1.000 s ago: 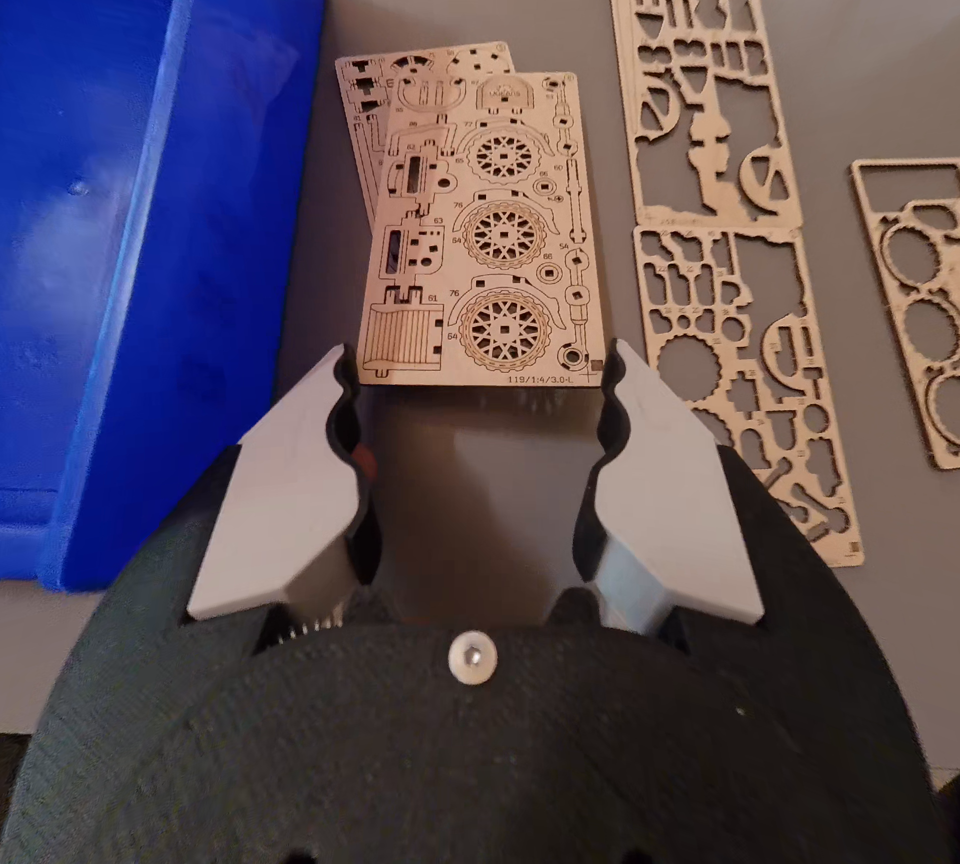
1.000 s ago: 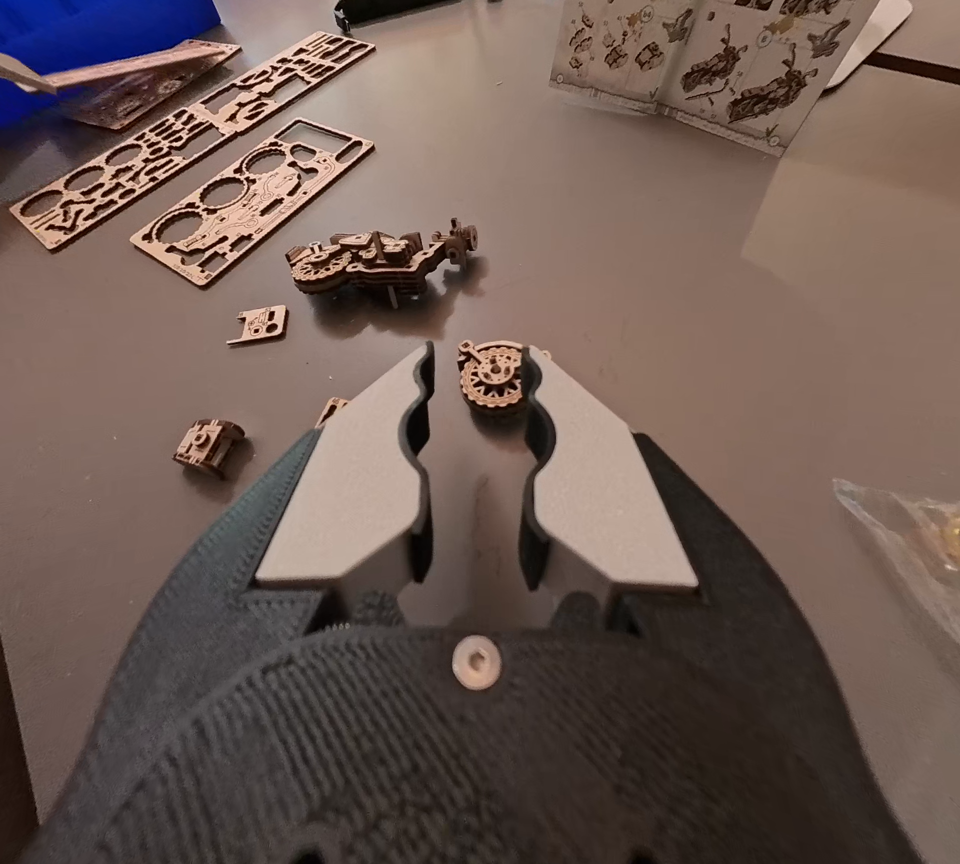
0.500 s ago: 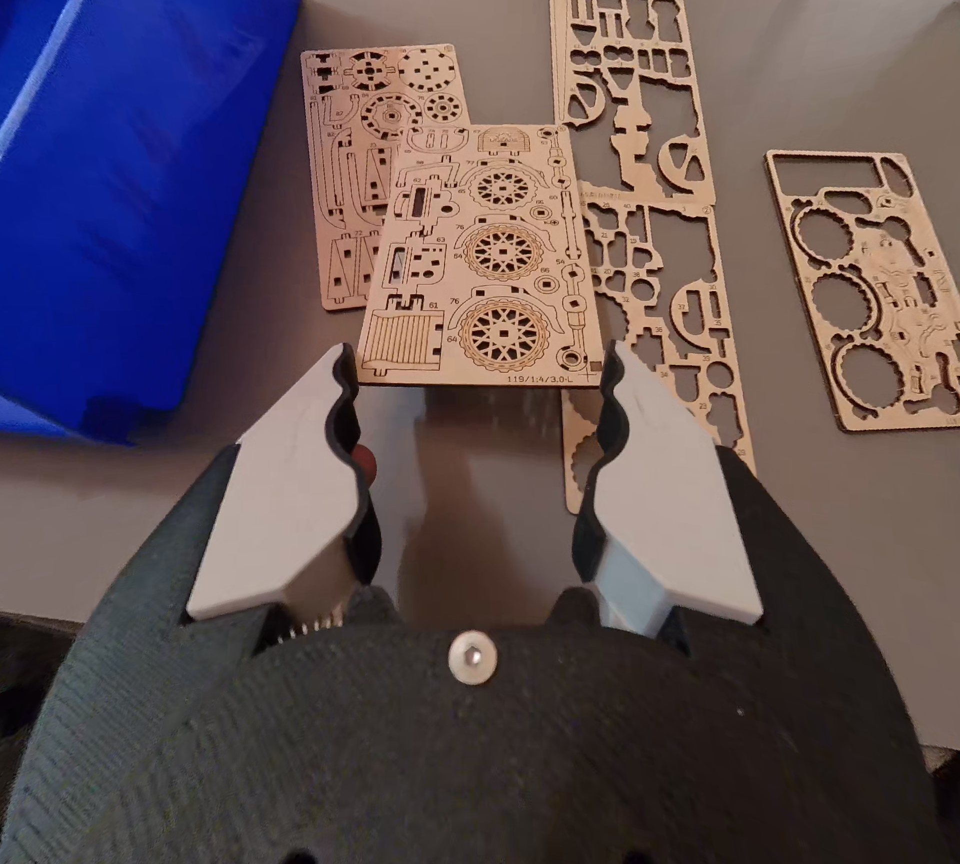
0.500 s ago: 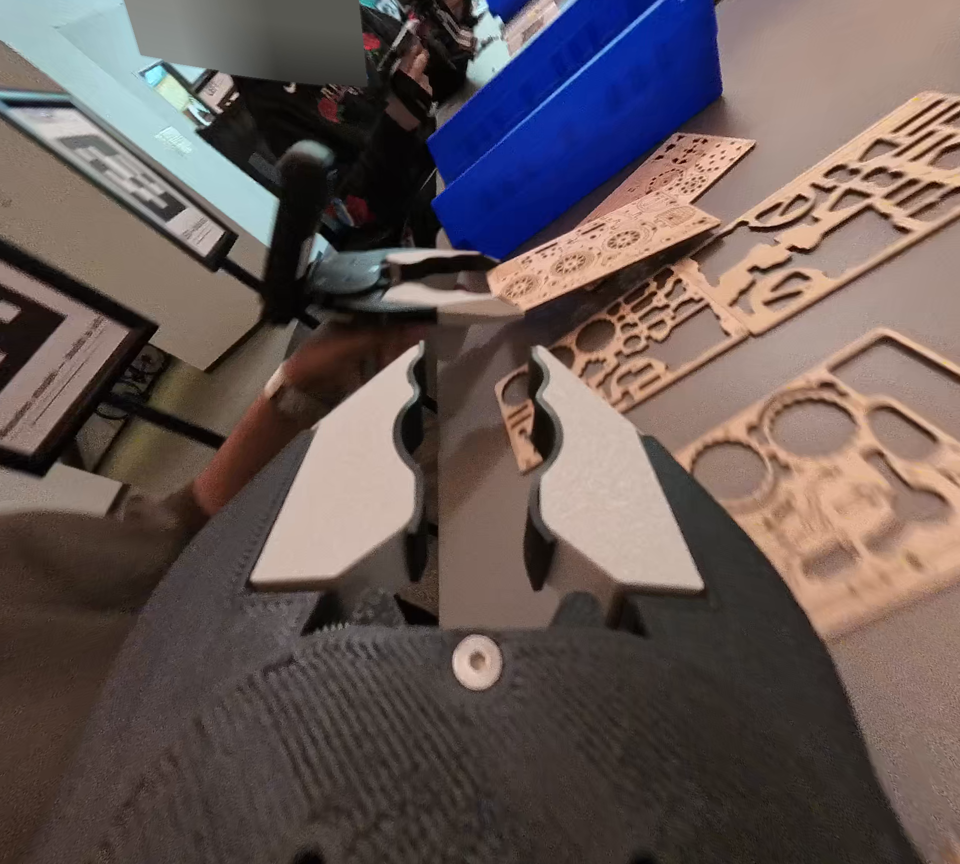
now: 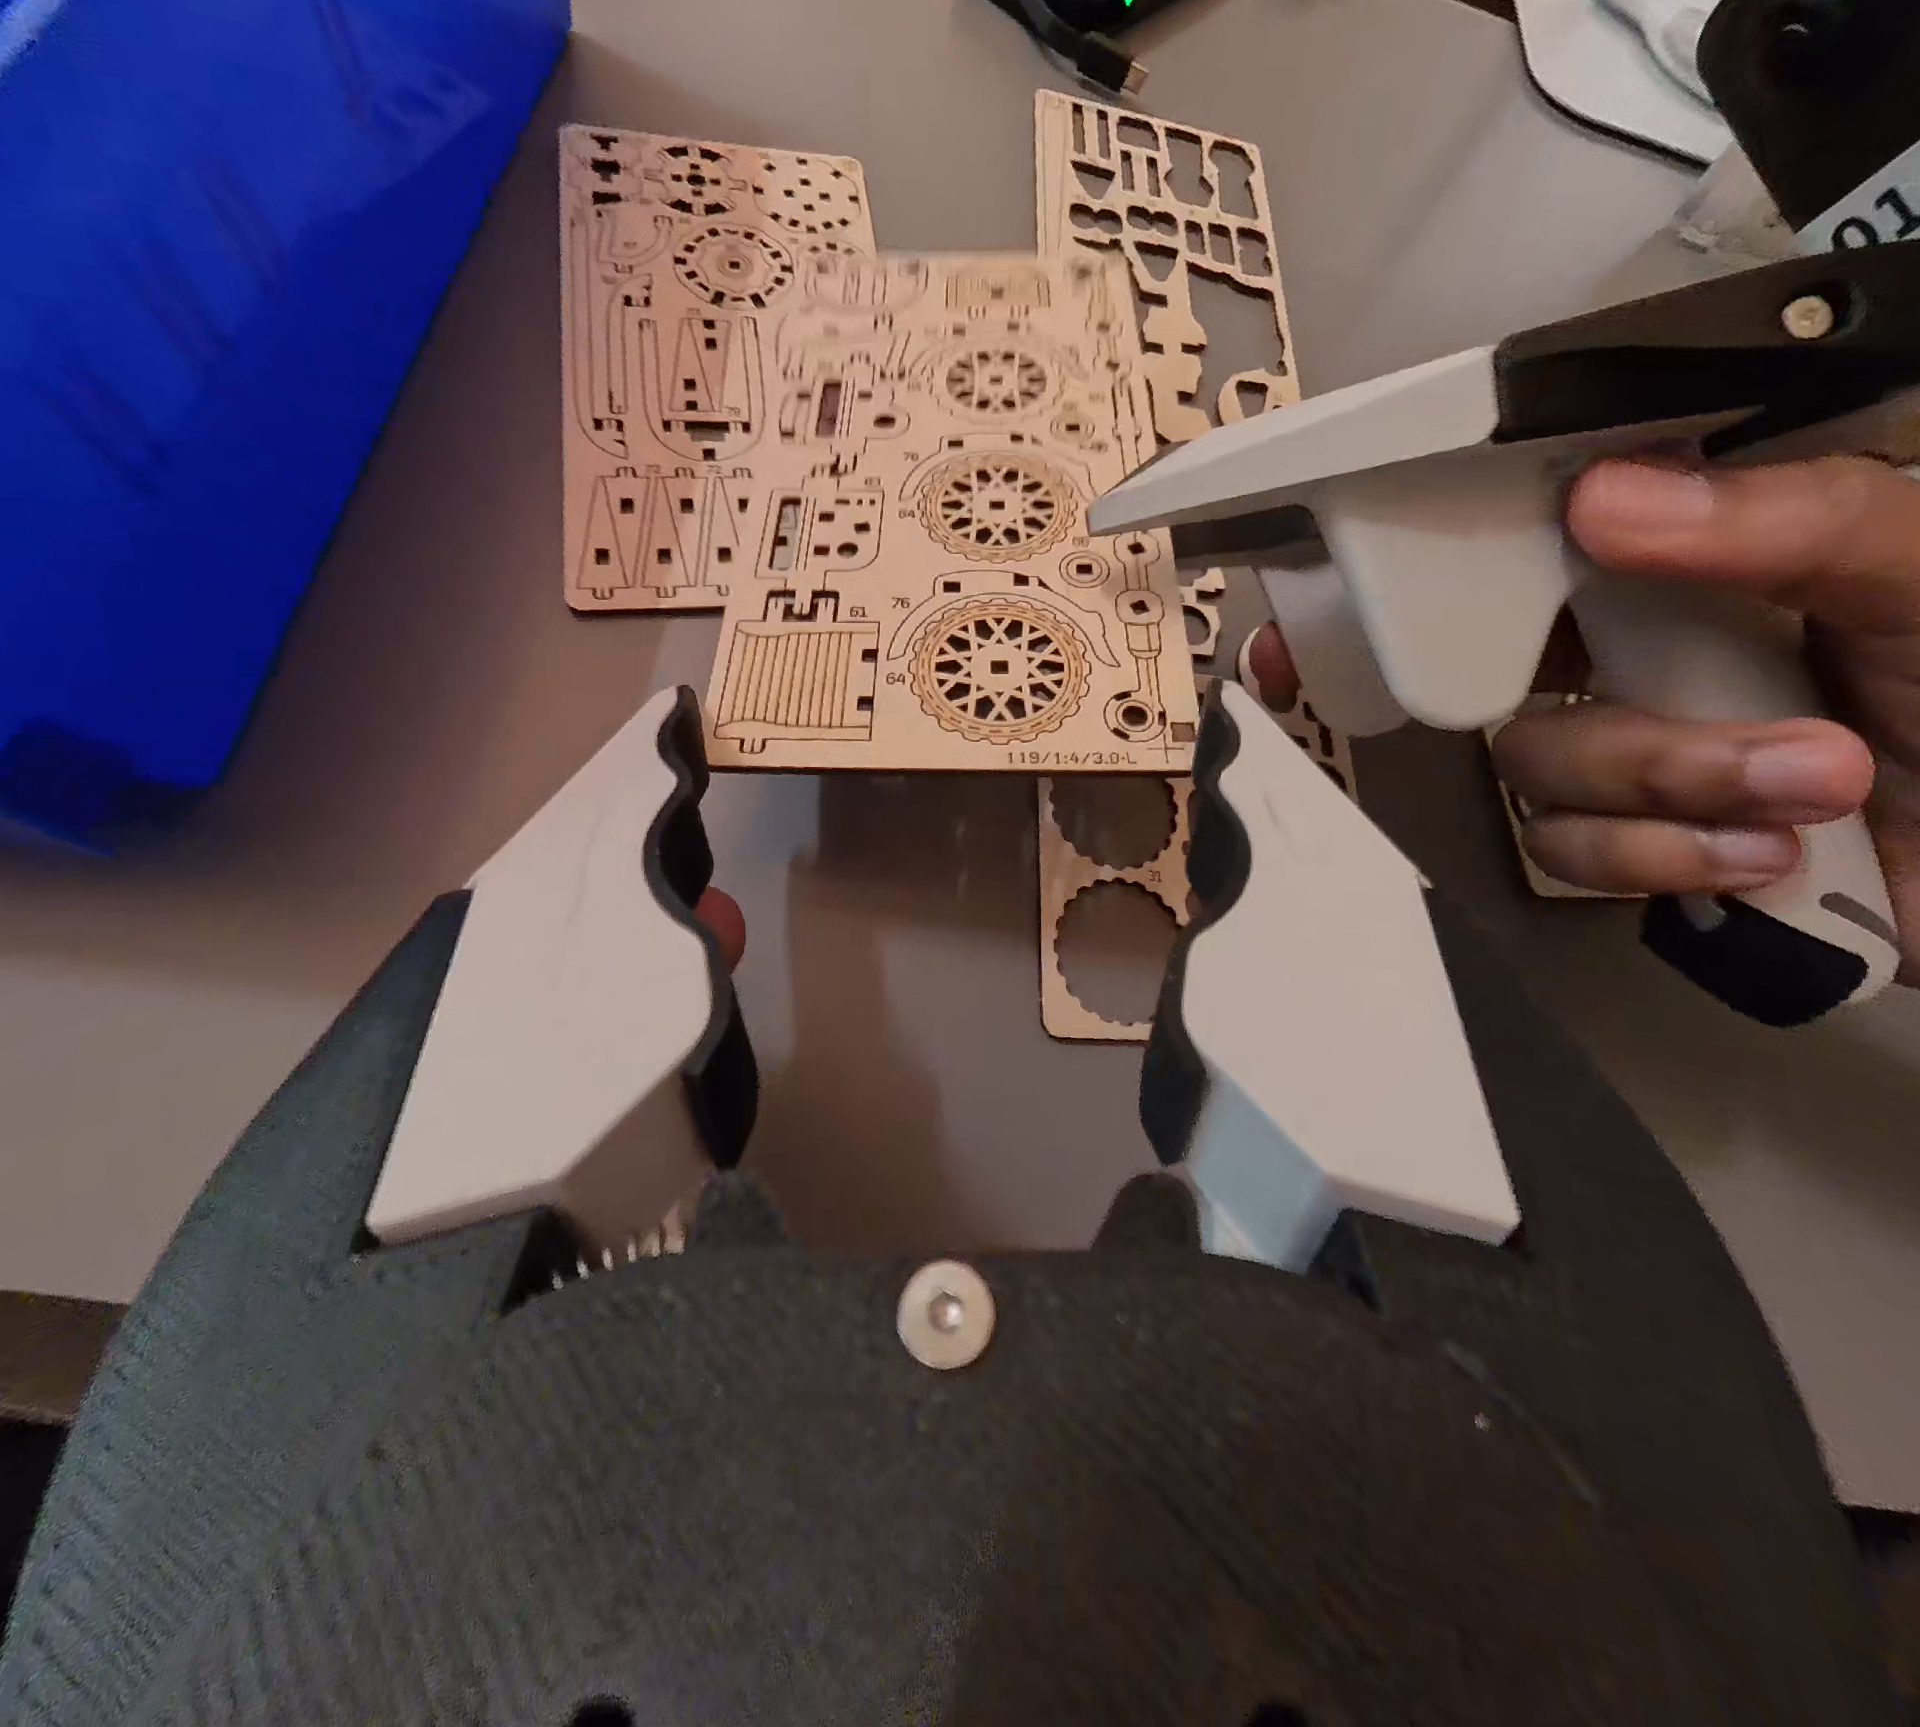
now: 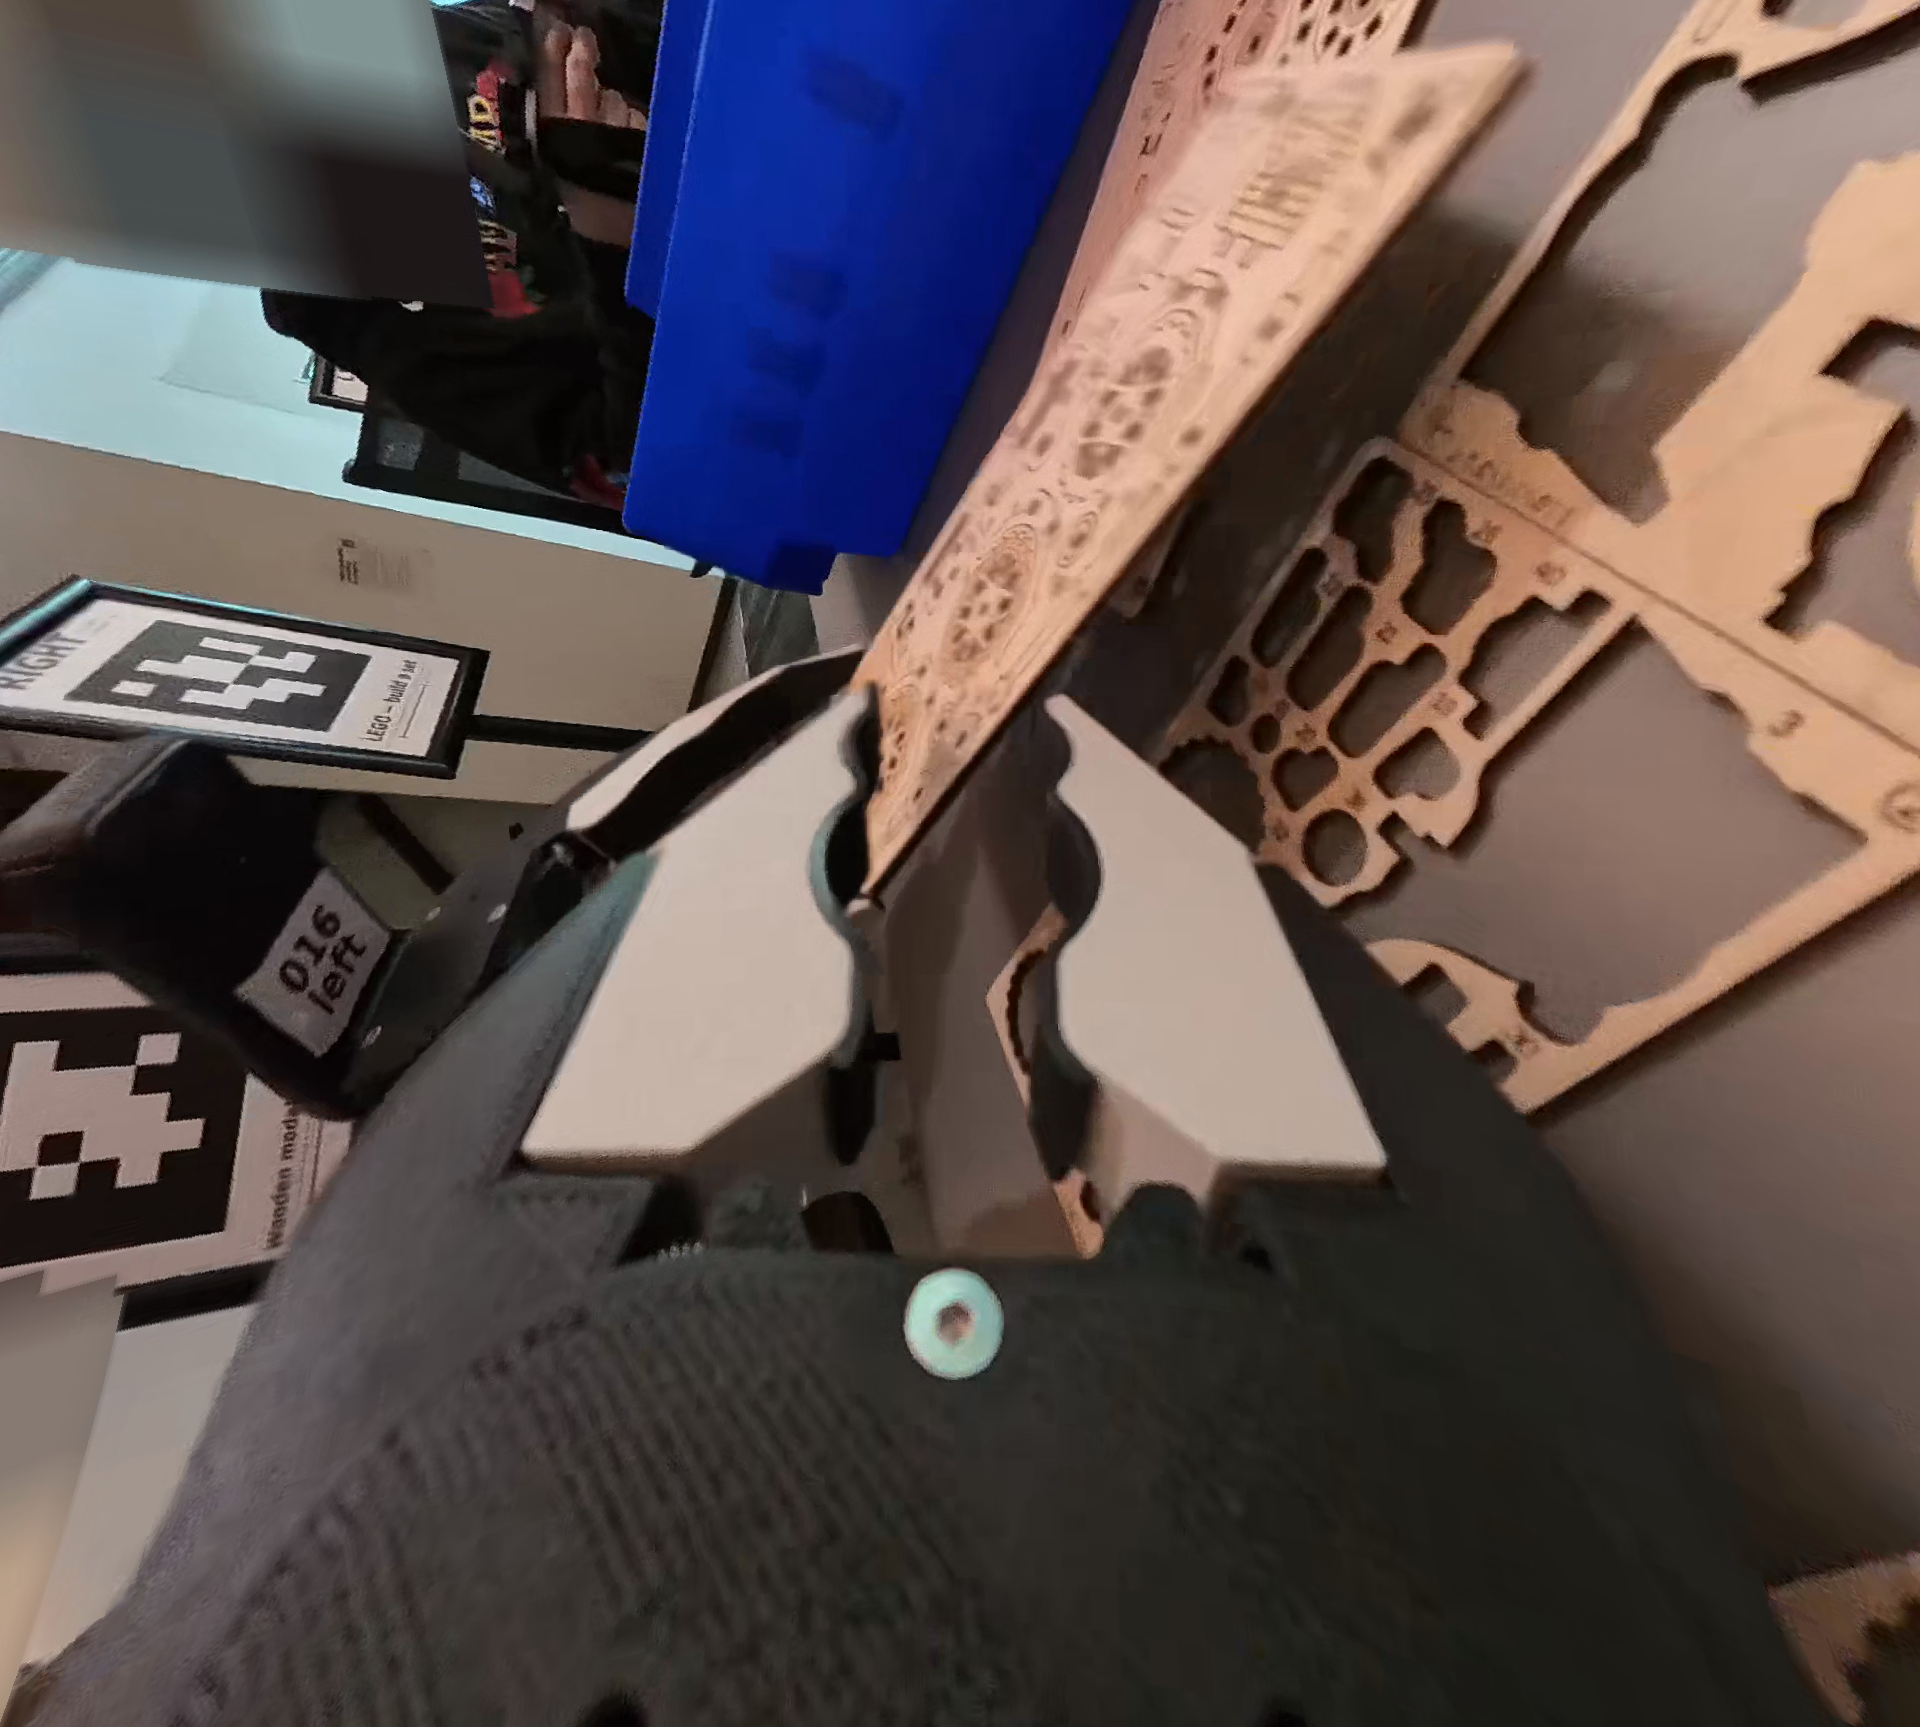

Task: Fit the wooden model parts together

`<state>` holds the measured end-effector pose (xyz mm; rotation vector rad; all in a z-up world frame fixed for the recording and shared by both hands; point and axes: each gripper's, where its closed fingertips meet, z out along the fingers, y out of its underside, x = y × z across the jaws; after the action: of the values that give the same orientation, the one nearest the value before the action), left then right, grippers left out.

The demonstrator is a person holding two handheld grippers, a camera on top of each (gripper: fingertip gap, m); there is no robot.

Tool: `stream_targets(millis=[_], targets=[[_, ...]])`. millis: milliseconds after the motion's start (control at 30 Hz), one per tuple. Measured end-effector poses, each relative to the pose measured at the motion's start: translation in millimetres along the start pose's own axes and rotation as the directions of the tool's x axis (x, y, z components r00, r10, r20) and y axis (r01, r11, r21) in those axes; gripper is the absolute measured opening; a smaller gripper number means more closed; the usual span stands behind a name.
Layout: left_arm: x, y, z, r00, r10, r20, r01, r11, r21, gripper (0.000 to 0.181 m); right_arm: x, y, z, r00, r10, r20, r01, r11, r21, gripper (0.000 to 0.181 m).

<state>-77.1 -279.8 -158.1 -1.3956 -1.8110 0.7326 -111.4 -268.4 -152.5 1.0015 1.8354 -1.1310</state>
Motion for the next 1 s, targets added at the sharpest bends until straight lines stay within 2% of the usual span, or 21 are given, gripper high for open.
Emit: stream_targets(millis=[33,133,233,367,500,567,733,767,867,1000], targets=[[0,-2,-2,1.000,0.016,0.010,-0.016,1.000,0.010,0.095,-1,-2,-1,1.000,-0.010,0.011,0.010,1.000,0.006,0.012],[11,-10,-11,0.998,0.060,-0.011,-0.059,0.996,0.066,0.095,-11,-7,-14,0.994,-0.007,0.105,0.003,1.000,0.031,0.008],[38,-14,-17,0.991,0.078,-0.113,-0.067,0.993,0.096,0.095,-22,-13,-45,0.985,-0.048,0.166,0.035,0.996,0.085,0.004],[92,-28,-37,0.941,0.083,-0.327,-0.029,0.986,0.165,0.098,-37,-10,-109,0.965,-0.171,0.199,0.140,0.977,0.161,0.000],[142,-38,-56,0.853,0.089,-0.514,0.019,0.979,0.201,0.100,-45,15,-186,0.939,-0.265,0.219,0.221,0.953,0.205,0.001],[173,-36,-61,0.777,0.051,-0.627,0.066,0.984,0.163,0.100,-47,35,-224,0.929,-0.291,0.228,0.239,0.943,0.229,0.000],[265,-15,-59,0.480,-0.115,-0.870,0.137,0.989,-0.055,0.090,-34,95,-294,0.934,-0.297,0.199,0.230,0.925,0.303,0.000],[283,-11,-58,0.415,-0.148,-0.898,0.134,0.986,-0.101,0.087,-29,107,-304,0.937,-0.283,0.204,0.210,0.924,0.320,0.000],[336,5,-56,0.220,-0.221,-0.950,0.066,0.975,-0.211,0.062,-15,135,-330,0.940,-0.239,0.244,0.139,0.920,0.366,0.000],[388,22,-50,0.074,-0.274,-0.959,-0.026,0.961,-0.276,0.041,5,162,-349,0.953,-0.191,0.234,0.099,0.930,0.354,0.001]])
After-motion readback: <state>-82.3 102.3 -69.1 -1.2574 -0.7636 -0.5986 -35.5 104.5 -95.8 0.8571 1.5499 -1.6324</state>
